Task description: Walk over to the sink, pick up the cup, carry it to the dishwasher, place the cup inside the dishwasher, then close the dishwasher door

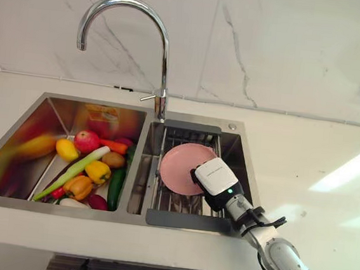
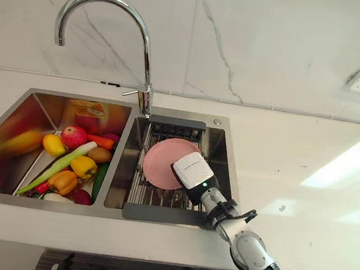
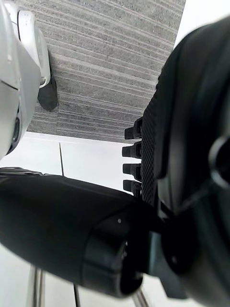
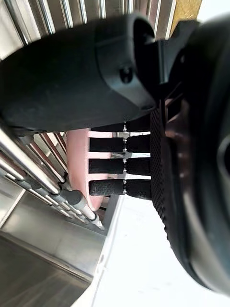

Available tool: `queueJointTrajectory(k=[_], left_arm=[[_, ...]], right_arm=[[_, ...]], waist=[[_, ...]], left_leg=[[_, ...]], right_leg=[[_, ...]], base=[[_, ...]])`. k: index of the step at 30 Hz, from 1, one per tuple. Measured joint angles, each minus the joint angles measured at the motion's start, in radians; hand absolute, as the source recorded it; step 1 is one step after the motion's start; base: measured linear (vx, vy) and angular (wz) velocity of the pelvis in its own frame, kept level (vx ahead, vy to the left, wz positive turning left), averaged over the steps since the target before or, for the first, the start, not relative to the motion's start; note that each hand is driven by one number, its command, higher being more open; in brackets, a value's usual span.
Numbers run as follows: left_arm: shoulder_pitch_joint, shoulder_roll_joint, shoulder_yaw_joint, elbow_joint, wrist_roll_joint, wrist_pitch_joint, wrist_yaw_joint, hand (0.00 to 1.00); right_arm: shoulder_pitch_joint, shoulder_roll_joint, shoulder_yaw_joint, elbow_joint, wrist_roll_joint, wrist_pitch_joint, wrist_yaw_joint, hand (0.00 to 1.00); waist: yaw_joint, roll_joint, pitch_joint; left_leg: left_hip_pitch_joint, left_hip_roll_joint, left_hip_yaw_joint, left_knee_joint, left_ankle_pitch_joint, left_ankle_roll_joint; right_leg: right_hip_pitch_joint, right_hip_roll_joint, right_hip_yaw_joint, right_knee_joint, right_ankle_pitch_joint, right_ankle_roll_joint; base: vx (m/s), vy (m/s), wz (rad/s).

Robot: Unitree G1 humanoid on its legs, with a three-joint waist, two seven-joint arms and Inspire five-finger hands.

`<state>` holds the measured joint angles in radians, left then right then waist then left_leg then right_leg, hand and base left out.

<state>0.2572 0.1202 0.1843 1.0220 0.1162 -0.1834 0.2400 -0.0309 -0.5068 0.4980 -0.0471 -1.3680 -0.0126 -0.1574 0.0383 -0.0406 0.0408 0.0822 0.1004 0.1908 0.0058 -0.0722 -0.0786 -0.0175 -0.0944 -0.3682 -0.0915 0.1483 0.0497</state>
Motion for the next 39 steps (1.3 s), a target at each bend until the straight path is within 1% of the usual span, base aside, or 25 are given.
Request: queueJointTrajectory(k=[1, 5, 7, 9, 14, 20, 23, 26, 28, 30, 33, 36, 39], left_arm=[[0.000, 0.002, -0.012, 0.000, 0.002, -0.003, 0.007, 1.00], [0.003, 0.008, -0.032, -0.003, 0.002, -0.020, 0.025, 1.00], [0.004, 0.009, -0.032, -0.003, 0.002, -0.020, 0.026, 1.00], [0.004, 0.009, -0.032, -0.003, 0.003, -0.022, 0.027, 1.00], [0.010, 0.008, -0.032, -0.003, 0.003, -0.040, 0.044, 1.00], [0.014, 0.008, -0.031, -0.003, 0.003, -0.047, 0.045, 1.00], [0.017, 0.007, -0.030, -0.004, 0.003, -0.055, 0.045, 1.00], [0.018, -0.005, -0.027, -0.007, 0.003, -0.057, 0.045, 1.00], [0.019, -0.015, -0.027, -0.009, 0.004, -0.058, 0.046, 1.00], [0.024, -0.016, -0.027, -0.011, 0.003, -0.061, 0.052, 1.00], [0.025, -0.019, -0.028, -0.011, 0.004, -0.062, 0.063, 1.00], [0.025, -0.019, -0.027, -0.013, 0.003, -0.064, 0.065, 1.00], [0.024, -0.018, -0.027, -0.017, 0.003, -0.074, 0.066, 1.00]], right_arm=[[0.000, 0.003, 0.007, 0.012, 0.001, 0.020, -0.027, 0.00], [-0.001, 0.021, 0.022, 0.059, 0.018, 0.060, -0.100, 0.00], [-0.004, 0.031, 0.022, 0.068, 0.041, 0.074, -0.106, 0.00], [-0.010, 0.038, 0.022, 0.076, 0.085, 0.090, -0.106, 0.00], [-0.018, 0.038, 0.022, 0.083, 0.209, 0.103, -0.133, 0.00], [-0.018, 0.033, 0.018, 0.075, 0.297, 0.103, -0.161, 0.00], [-0.019, 0.033, -0.007, 0.066, 0.343, 0.101, -0.181, 0.00], [-0.043, 0.036, -0.067, 0.063, 0.370, 0.108, -0.224, 0.00], [-0.078, 0.034, -0.120, 0.048, 0.406, 0.113, -0.241, 0.00], [-0.096, 0.034, -0.143, 0.038, 0.414, 0.124, -0.257, 0.00], [-0.121, 0.032, -0.195, 0.012, 0.450, 0.145, -0.267, 0.00], [-0.121, 0.032, -0.226, -0.017, 0.483, 0.151, -0.271, 0.00], [-0.121, 0.035, -0.226, -0.043, 0.485, 0.149, -0.272, 0.00]], waist=[[0.000, 0.001, 0.003], [0.002, 0.007, 0.008], [0.003, 0.008, 0.008], [0.003, 0.010, 0.009], [0.002, 0.017, 0.014], [0.000, 0.026, 0.020], [0.000, 0.037, 0.026], [0.001, 0.057, 0.038], [0.002, 0.080, 0.051], [0.006, 0.086, 0.050], [0.006, 0.083, 0.051], [0.003, 0.078, 0.052], [0.003, 0.063, 0.056]], left_leg=[[-0.001, 0.001, 0.001, -0.002, 0.004, -0.002], [-0.005, 0.013, 0.015, -0.005, 0.012, -0.004], [-0.005, 0.016, 0.016, -0.005, 0.012, -0.005], [-0.007, 0.021, 0.016, -0.005, 0.014, -0.008], [-0.008, 0.029, 0.016, -0.004, 0.018, -0.014], [-0.009, 0.036, 0.016, -0.003, 0.020, -0.018], [-0.009, 0.038, 0.016, -0.004, 0.023, -0.023], [-0.008, 0.038, 0.016, -0.005, 0.024, -0.025], [-0.007, 0.039, 0.015, -0.006, 0.024, -0.025], [-0.002, 0.043, 0.014, -0.007, 0.026, -0.022], [0.005, 0.044, 0.014, -0.010, 0.024, -0.024], [0.020, 0.039, 0.015, -0.016, 0.021, -0.023], [0.024, 0.035, 0.021, -0.019, 0.021, -0.023]], right_leg=[[0.000, 0.000, -0.004, 0.000, -0.001, -0.001], [0.001, 0.003, -0.023, 0.000, -0.003, -0.004], [0.001, 0.005, -0.025, 0.000, -0.008, -0.012], [0.001, 0.008, -0.028, 0.000, -0.009, -0.013], [0.000, 0.015, -0.030, 0.000, -0.010, -0.015], [0.000, 0.021, -0.031, 0.000, -0.010, -0.015], [0.000, 0.024, -0.032, 0.000, -0.009, -0.015], [0.000, 0.024, -0.032, 0.000, -0.010, -0.015], [0.000, 0.025, -0.032, 0.000, -0.009, -0.016], [0.002, 0.029, -0.035, 0.000, -0.004, -0.025], [0.005, 0.031, -0.033, 0.001, -0.004, -0.025], [0.016, 0.026, -0.033, 0.000, -0.004, -0.024], [0.018, 0.022, -0.028, 0.000, -0.004, -0.023]], base=[[-0.06, -0.031, 0.07], [-0.05, -0.027, 0.10], [0.00, 0.000, 0.00], [0.00, 0.000, 0.00], [0.00, -0.003, 0.01], [0.00, 0.000, 0.00], [0.00, 0.000, 0.00], [0.01, 0.011, 0.00], [0.05, 0.030, 0.01], [0.09, 0.023, 0.01], [0.07, 0.030, -0.02], [0.04, 0.055, -0.01], [-0.01, 0.036, -0.05]])
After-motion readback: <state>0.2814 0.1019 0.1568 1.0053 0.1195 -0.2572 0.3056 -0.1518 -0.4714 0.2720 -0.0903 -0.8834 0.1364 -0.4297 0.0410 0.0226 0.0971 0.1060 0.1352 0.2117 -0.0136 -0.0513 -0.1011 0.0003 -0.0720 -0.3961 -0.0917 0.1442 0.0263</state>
